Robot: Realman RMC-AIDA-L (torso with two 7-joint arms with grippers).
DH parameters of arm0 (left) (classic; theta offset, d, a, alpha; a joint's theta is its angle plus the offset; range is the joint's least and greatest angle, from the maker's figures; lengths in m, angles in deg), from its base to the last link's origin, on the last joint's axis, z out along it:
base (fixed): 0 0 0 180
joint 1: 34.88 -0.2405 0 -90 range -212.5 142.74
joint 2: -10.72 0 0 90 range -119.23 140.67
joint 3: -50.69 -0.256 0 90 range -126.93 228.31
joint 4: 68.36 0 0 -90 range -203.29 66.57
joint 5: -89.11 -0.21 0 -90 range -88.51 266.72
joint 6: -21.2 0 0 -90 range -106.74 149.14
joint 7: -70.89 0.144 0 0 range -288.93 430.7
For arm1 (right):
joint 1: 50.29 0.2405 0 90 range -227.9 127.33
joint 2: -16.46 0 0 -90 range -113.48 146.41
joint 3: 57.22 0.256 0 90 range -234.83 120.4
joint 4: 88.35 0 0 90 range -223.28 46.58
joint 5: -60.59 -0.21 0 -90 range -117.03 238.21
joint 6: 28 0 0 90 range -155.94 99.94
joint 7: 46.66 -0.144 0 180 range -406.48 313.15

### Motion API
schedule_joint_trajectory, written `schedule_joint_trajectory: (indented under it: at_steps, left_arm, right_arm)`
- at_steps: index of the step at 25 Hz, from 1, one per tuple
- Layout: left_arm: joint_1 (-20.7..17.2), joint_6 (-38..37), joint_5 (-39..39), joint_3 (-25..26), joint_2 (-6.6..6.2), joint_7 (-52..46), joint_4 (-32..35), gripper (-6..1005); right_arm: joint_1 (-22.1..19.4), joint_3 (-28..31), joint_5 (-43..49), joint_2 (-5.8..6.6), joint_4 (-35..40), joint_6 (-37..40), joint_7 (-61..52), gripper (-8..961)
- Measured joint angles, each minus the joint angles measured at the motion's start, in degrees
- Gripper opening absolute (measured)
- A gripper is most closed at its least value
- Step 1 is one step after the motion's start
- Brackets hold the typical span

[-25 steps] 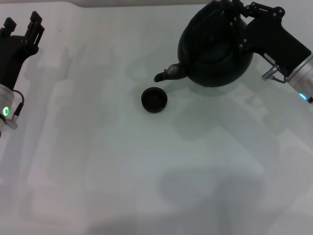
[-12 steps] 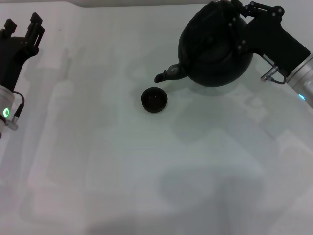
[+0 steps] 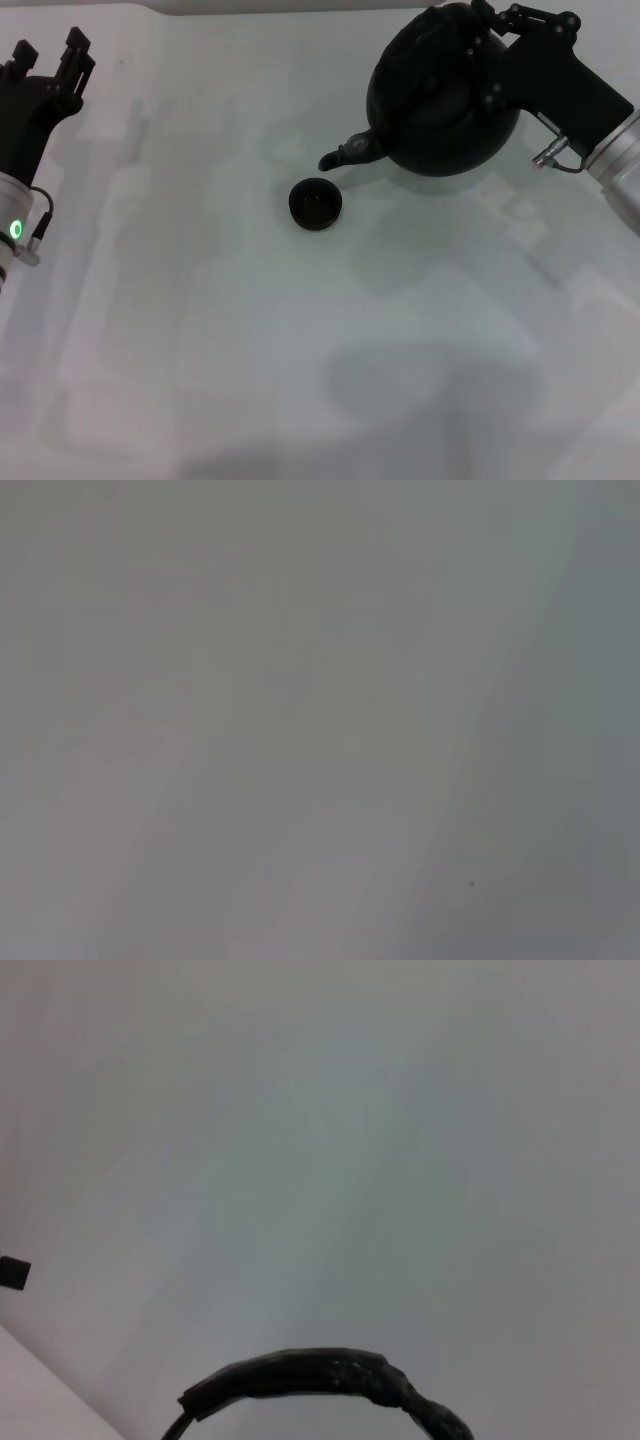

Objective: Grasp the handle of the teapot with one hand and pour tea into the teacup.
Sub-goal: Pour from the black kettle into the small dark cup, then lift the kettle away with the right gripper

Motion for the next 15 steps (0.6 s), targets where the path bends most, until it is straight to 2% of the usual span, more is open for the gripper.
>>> schedule_joint_trajectory:
  at_steps: [15]
  left_arm:
    - [0.1,0.1,0.0,0.0,0.0,0.0,0.0,714]
  right_arm:
    - [-0.3,0.0,0.0,-0.08,0.1,0.3,5.0,136]
